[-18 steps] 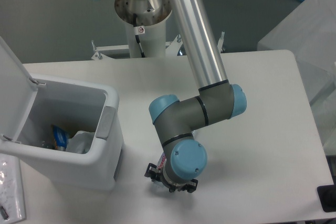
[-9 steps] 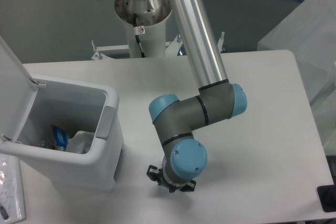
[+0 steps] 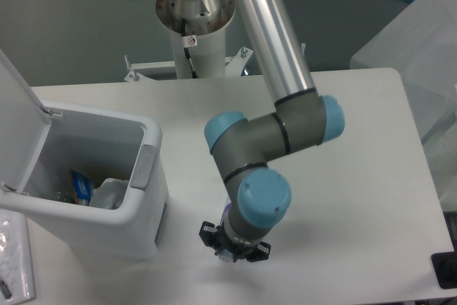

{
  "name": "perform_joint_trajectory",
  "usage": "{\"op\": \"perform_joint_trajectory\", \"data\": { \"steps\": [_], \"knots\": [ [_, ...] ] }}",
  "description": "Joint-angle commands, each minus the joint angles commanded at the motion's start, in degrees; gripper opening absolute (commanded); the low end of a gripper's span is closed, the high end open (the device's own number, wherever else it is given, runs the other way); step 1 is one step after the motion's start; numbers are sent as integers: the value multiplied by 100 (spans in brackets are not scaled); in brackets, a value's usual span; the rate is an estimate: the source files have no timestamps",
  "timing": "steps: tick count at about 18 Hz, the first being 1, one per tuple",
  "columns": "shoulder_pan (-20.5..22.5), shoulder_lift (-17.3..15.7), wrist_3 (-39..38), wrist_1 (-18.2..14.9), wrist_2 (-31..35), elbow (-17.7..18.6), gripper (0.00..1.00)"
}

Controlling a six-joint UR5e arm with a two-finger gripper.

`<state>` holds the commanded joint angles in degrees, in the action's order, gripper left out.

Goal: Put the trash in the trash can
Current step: 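Lower the gripper around the clear water bottle and close on it, then lift the water bottle and carry it over the trash can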

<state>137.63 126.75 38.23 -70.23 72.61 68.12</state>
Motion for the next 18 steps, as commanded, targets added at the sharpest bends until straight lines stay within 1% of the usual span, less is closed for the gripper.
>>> {"op": "perform_joint_trajectory", "data": {
  "steps": [2,4,6,8,12,14,18],
  "knots": [
    [158,-229,17,18,-395,-61,16],
    [308,-396,18,123,-825,-123,16],
    [396,-536,18,342,-1186,-114,16],
    [431,-660,9,579,-1398,-123,16],
    [431,-906,-53,1317,-2065,-123,16],
    [422,-1090,-62,1616,-2355,-123,16],
    [414,-1398,-53,1924,-2787,-123,16]
  ]
}}
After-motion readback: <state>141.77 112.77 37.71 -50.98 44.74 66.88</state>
